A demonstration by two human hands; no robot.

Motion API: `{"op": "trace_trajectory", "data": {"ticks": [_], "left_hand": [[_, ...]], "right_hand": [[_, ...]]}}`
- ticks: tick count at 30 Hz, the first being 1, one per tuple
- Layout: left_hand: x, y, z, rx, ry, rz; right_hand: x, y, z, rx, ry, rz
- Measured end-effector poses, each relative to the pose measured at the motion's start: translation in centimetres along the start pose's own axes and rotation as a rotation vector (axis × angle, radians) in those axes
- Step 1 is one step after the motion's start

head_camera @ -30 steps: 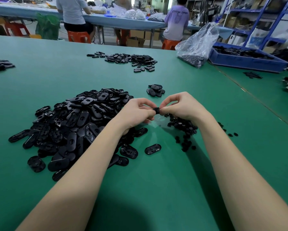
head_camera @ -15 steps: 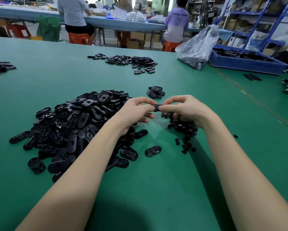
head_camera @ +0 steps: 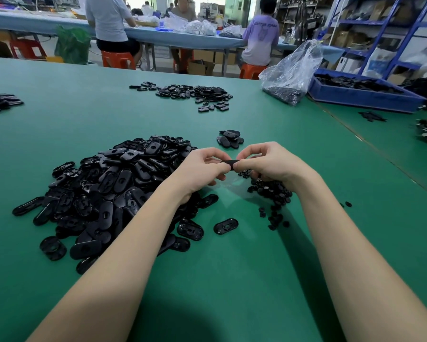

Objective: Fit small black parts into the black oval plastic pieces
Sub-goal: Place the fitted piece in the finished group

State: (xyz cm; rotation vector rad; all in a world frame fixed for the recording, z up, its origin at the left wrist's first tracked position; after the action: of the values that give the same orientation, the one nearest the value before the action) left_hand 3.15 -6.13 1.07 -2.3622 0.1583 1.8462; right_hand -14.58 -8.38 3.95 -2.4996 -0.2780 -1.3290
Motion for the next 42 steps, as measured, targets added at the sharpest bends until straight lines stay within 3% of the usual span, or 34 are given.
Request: {"op": "trace_trajectory", "data": {"ticks": [21,27,42], "left_hand": [[0.4,0.7,-0.2,-0.136,0.095,0.121],[0.4,0.7,-0.6,-0.102,0.111,0.138],[1.0,1.1,-0.2,-0.212,0.167,0.135]], "right_hand": [[-0.4,1.2,1.0,-0.194,-0.055,-0.089],[-0.6,1.2,1.2,-0.19,-0.036,-0.095],[-0.8,1.4,1.4,-0.228,-0.104,-0.123]]}}
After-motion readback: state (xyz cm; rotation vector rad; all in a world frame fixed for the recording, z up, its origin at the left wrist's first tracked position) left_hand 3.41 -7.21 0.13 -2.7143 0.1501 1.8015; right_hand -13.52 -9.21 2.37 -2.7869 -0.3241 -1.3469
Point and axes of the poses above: each hand's wrist, its own y-axis towards the middle knuckle, its own z-axis out of the palm, x = y × z, the point moved 2 cm from there along y, towards the middle knuckle, and after that the axes turned 5 degrees about x, right-handed, at the moved point
